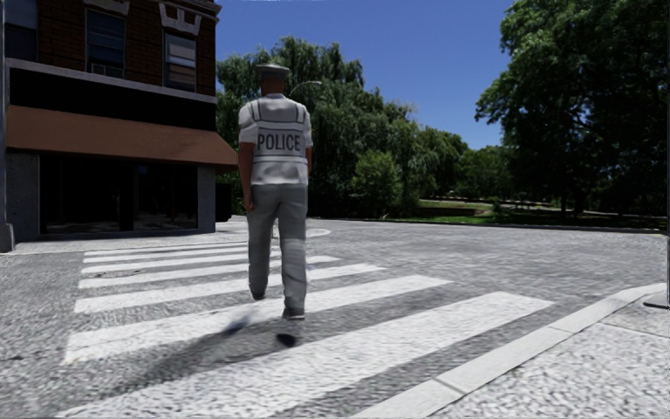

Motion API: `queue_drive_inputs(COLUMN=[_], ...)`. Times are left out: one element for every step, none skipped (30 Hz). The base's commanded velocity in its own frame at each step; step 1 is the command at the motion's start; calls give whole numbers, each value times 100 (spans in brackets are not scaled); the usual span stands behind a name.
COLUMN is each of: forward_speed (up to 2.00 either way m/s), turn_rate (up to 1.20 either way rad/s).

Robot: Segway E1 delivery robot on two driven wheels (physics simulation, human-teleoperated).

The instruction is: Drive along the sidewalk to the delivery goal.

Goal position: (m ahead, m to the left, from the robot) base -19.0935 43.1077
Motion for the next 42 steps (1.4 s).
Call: queue_drive_inputs(forward_speed=[183, 173, 166, 166, 165, 164, 164, 164, 164, 164, 164, 164, 164, 164, 164, 164, 164, 164, 164, 164, 164, 164, 164, 164, 164, 164, 164, 164, 164, 164, 164, 164, 164, 164, 164, 164, 164, 164, 164, 164, 164, 164], turn_rate=[70, 70, 70, 70, 70, 70, 70, 70, 70, 70, 70, 70, 70, 70, 70, 70, 70, 70, 69, 67, 59, 59, 51, 49, 49, 48, 48, 48, 0, 0, 0, 0, 0, 0, 0, 0, 0, 2, 2, 21, 26, 27])
